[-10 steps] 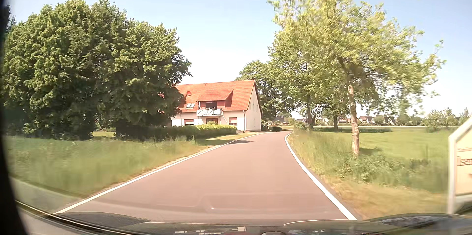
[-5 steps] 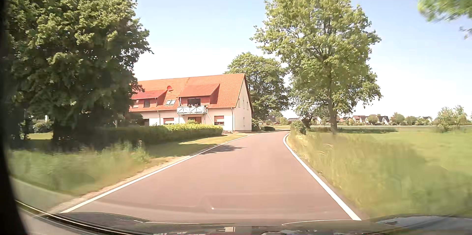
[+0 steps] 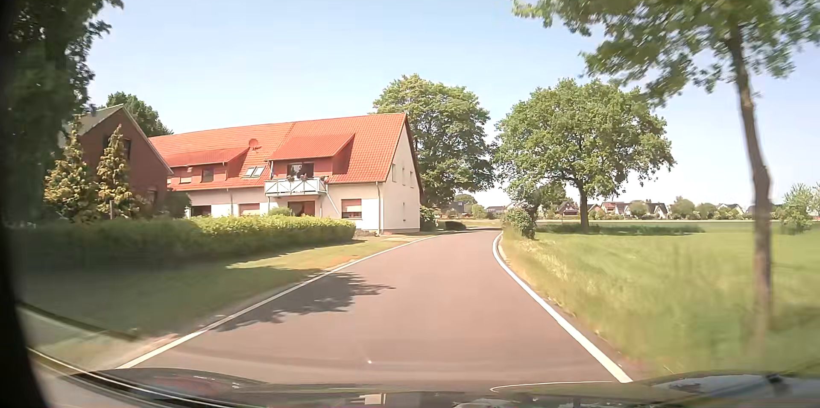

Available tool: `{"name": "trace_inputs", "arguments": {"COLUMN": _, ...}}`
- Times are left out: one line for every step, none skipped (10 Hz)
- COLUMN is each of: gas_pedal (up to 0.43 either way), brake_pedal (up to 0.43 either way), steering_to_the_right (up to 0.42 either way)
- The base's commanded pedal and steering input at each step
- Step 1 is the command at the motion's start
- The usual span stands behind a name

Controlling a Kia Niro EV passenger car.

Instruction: Follow the waypoints while adhering to traffic rules and regulations

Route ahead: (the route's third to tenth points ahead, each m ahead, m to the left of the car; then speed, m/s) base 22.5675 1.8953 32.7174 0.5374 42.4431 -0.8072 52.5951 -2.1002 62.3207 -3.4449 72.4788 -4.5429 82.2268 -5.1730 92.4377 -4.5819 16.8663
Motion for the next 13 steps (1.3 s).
{"name": "trace_inputs", "arguments": {"gas_pedal": 0.311, "brake_pedal": 0.000, "steering_to_the_right": 0.019}}
{"name": "trace_inputs", "arguments": {"gas_pedal": 0.311, "brake_pedal": 0.000, "steering_to_the_right": 0.019}}
{"name": "trace_inputs", "arguments": {"gas_pedal": 0.299, "brake_pedal": 0.000, "steering_to_the_right": 0.019}}
{"name": "trace_inputs", "arguments": {"gas_pedal": 0.299, "brake_pedal": 0.000, "steering_to_the_right": 0.019}}
{"name": "trace_inputs", "arguments": {"gas_pedal": 0.299, "brake_pedal": 0.000, "steering_to_the_right": 0.020}}
{"name": "trace_inputs", "arguments": {"gas_pedal": 0.299, "brake_pedal": 0.000, "steering_to_the_right": 0.022}}
{"name": "trace_inputs", "arguments": {"gas_pedal": 0.287, "brake_pedal": 0.000, "steering_to_the_right": 0.024}}
{"name": "trace_inputs", "arguments": {"gas_pedal": 0.287, "brake_pedal": 0.000, "steering_to_the_right": 0.026}}
{"name": "trace_inputs", "arguments": {"gas_pedal": 0.280, "brake_pedal": 0.000, "steering_to_the_right": 0.026}}
{"name": "trace_inputs", "arguments": {"gas_pedal": 0.280, "brake_pedal": 0.000, "steering_to_the_right": 0.026}}
{"name": "trace_inputs", "arguments": {"gas_pedal": 0.268, "brake_pedal": 0.000, "steering_to_the_right": 0.025}}
{"name": "trace_inputs", "arguments": {"gas_pedal": 0.260, "brake_pedal": 0.000, "steering_to_the_right": 0.021}}
{"name": "trace_inputs", "arguments": {"gas_pedal": 0.260, "brake_pedal": 0.000, "steering_to_the_right": 0.021}}
